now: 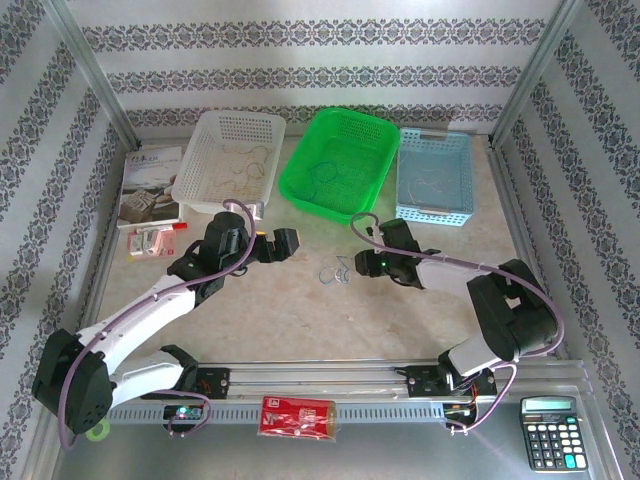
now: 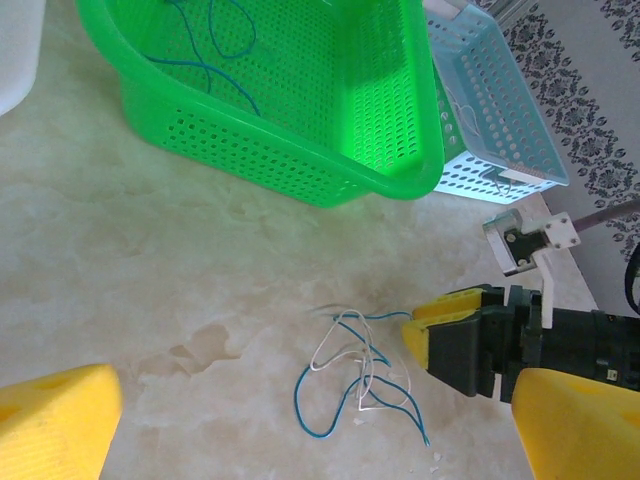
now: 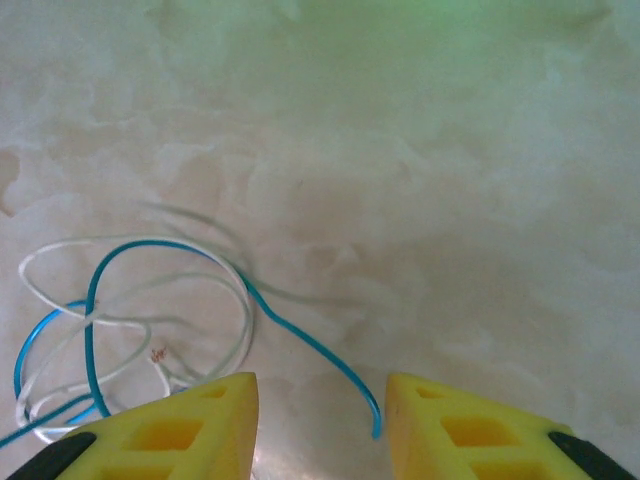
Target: Untangle the cables
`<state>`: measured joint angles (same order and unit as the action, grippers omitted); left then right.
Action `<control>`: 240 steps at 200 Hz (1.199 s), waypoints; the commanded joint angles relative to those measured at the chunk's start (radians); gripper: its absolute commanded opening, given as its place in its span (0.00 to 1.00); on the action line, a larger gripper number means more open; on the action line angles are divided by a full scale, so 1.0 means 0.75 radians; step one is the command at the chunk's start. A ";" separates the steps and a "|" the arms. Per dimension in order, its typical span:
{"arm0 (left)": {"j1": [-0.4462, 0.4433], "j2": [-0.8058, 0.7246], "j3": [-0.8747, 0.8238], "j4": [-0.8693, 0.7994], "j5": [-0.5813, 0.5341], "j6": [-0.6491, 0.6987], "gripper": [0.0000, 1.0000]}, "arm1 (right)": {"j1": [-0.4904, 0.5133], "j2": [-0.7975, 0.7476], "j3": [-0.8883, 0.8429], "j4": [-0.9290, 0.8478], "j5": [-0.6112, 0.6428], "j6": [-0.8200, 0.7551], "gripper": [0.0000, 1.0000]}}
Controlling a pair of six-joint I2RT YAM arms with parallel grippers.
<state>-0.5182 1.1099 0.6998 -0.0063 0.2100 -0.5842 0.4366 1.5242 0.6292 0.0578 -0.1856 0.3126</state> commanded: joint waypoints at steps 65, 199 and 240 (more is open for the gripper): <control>-0.023 -0.061 0.010 0.064 0.015 -0.011 1.00 | 0.025 0.108 0.118 -0.045 0.074 -0.045 0.37; -0.023 -0.045 0.002 0.047 0.049 0.076 1.00 | 0.058 -0.136 0.071 -0.052 -0.107 0.017 0.00; -0.031 0.023 -0.031 0.185 0.190 0.119 1.00 | 0.096 -0.321 0.089 -0.105 -0.160 0.047 0.00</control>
<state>-0.5228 1.1046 0.6956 0.0204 0.2695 -0.5419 0.4904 1.3483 0.6891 0.0166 -0.2581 0.3191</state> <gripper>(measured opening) 0.999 0.050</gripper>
